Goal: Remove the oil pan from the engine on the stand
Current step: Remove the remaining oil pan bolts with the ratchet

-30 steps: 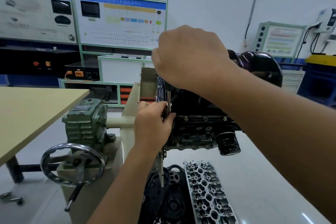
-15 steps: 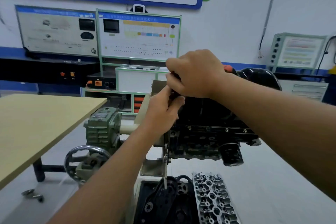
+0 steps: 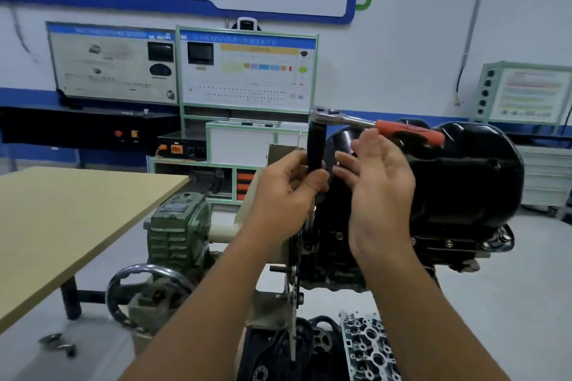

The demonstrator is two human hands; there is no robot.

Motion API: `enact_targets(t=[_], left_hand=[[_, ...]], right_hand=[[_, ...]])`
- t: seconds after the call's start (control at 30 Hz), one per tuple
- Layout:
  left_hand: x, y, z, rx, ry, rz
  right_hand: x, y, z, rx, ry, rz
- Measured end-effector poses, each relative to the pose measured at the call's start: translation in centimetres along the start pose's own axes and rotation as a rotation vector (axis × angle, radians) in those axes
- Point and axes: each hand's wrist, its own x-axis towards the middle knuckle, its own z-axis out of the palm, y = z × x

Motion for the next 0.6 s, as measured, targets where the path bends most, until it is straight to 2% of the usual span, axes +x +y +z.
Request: enact_targets(t=[0.03,0.1,0.27,0.4,0.47,0.53,0.6], left_hand=[[-0.1,0.0,-0.1,-0.002,-0.014,0.008],[-0.3,0.2,0.0,0.031,-0.058,0.024],[-0.1,0.7,-0.1,0.014,-0.027,-0.033],[0.3,0.7,-0.6,0.011,-0.026,-0.06],[0.4,0.8,-0.4,0.031,-0.006,-0.047],[0.5,0.8,-0.2,0.07,0.026,-0.042],[0.5,1.0,-0.2,0.118,0.044,-0.037]], right_hand=[[0.4,-0.2,0.1,0.204,-0.021,0.11],[1.2,-0.4,0.4,0.401,-0.128,0.13],[3.4,-0.4,2.0,0.405,-0.398,0.163],[5.0,-0.1,1.4,0.457,-0.525,0.221],[5.1,0.5,1.6,0.453,-0.547,0.107],[4.8,1.3,2.1,0.334,-0.478,-0.092],[4.1,1.8,2.7,0.291,-0.401,-0.156]])
